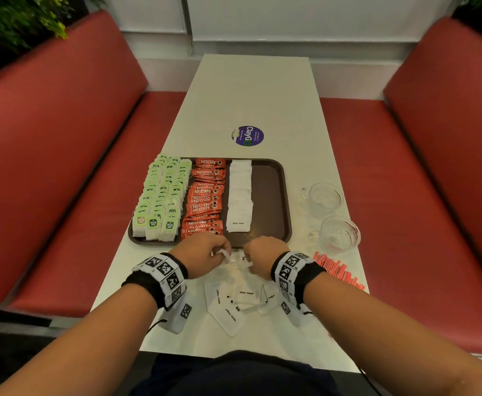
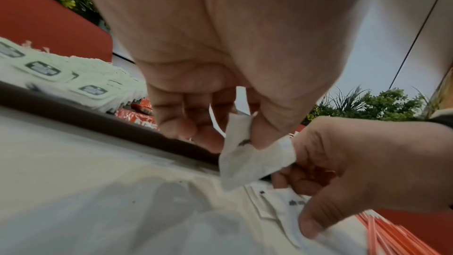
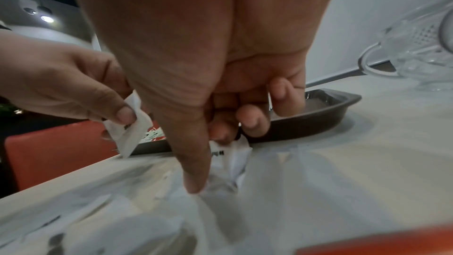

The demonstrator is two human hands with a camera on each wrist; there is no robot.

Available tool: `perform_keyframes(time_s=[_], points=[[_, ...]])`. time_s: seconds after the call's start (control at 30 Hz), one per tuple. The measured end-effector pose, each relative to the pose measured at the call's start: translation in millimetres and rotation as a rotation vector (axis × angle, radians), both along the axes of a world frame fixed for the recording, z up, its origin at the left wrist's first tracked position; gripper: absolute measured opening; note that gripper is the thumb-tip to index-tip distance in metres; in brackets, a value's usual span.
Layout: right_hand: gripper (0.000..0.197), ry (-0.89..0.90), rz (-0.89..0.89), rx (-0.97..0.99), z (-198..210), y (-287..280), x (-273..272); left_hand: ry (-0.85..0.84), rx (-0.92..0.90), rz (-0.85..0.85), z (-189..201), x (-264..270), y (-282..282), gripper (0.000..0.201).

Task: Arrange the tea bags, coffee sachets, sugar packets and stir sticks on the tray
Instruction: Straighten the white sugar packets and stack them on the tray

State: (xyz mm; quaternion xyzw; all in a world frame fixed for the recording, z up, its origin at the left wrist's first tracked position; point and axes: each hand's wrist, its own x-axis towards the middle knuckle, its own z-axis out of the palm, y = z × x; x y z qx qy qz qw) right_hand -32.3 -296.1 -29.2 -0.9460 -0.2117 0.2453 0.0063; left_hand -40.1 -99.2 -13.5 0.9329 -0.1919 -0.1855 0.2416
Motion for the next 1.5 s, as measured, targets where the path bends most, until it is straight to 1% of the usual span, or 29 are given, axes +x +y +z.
perform_keyframes(time_s=[0.1,0.2,0.3,0.37,0.4,0.43,0.5,0.53,0.57,0.63,0.7,0.8,0.9,0.97,1.03,1.13,1.23,1.3,1.4,1.5], points=[[0.018,0.007,0.022,0.04,3.5,-0.6,0.4,-0.011,-0.04,0.015,1.8,-0.1,-1.4,0.006],[0.007,-0.01,0.001,0.155,6.9,-6.7,1.9,-0.041,-0.074,0.072,3.6,3.4,-1.7,0.014],[0.019,0.002,-0.155,0.33,11.9,-15.2,2.9,-0.037,-0.156,0.167,3.5,10.4,-0.6,0.025],[0.027,0.014,-0.251,0.448,15.1,-20.4,4.2,-0.028,-0.199,0.194,4.6,14.7,-2.4,0.031],[0.029,0.007,-0.279,0.48,15.0,-22.6,5.6,-0.036,-0.21,0.192,4.0,16.8,-3.6,0.031],[0.026,0.002,-0.301,0.501,15.7,-24.0,7.8,-0.05,-0.222,0.185,3.4,19.2,-5.2,0.028],[0.012,-0.011,-0.326,0.532,17.3,-25.5,13.9,-0.061,-0.244,0.174,1.8,23.5,-7.9,0.019],[0.007,-0.015,-0.332,0.544,18.3,-26.3,17.2,-0.061,-0.246,0.172,1.9,25.0,-10.1,0.017],[0.006,-0.015,-0.337,0.56,19.5,-26.6,19.7,-0.066,-0.241,0.167,2.7,26.3,-12.5,0.015],[0.006,-0.008,-0.342,0.612,19.7,-26.9,23.5,-0.085,-0.222,0.174,3.5,29.6,-16.4,0.011],[0.007,0.027,-0.345,0.684,19.3,-26.7,25.9,-0.087,-0.205,0.2,3.2,33.9,-18.7,0.011],[0.014,0.066,-0.361,0.753,19.6,-23.5,30.3,-0.035,-0.202,0.186,0.7,41.3,-20.7,0.012],[0.018,-0.004,-0.356,0.766,16.2,-21.7,37.0,-0.019,-0.202,0.153,0.5,46.7,-23.2,0.013],[0.02,-0.036,-0.336,0.738,12.8,-22.4,41.0,-0.03,-0.203,0.149,-0.1,50.1,-23.2,0.009],[0.018,-0.028,-0.321,0.689,8.9,-23.0,44.3,-0.034,-0.175,0.185,-3.8,55.4,-21.4,0.008],[0.013,0.015,-0.413,0.684,4.7,-25.0,47.2,-0.023,-0.073,0.239,-11.9,63.5,-19.9,0.015],[0.008,0.036,-0.528,0.771,4.7,-28.0,48.0,0.012,0.114,0.162,-17.8,69.3,-24.5,0.025],[0.009,0.026,-0.536,0.762,5.3,-30.7,49.7,0.021,0.189,0.16,-21.4,73.1,-29.6,0.031],[0.013,0.042,-0.555,0.73,4.8,-33.3,53.7,-0.053,0.246,0.212,-26.3,78.2,-34.9,0.03],[0.011,0.026,-0.571,0.708,2.9,-34.8,57.0,-0.13,0.247,0.235,-26.7,79.4,-37.6,0.028]])
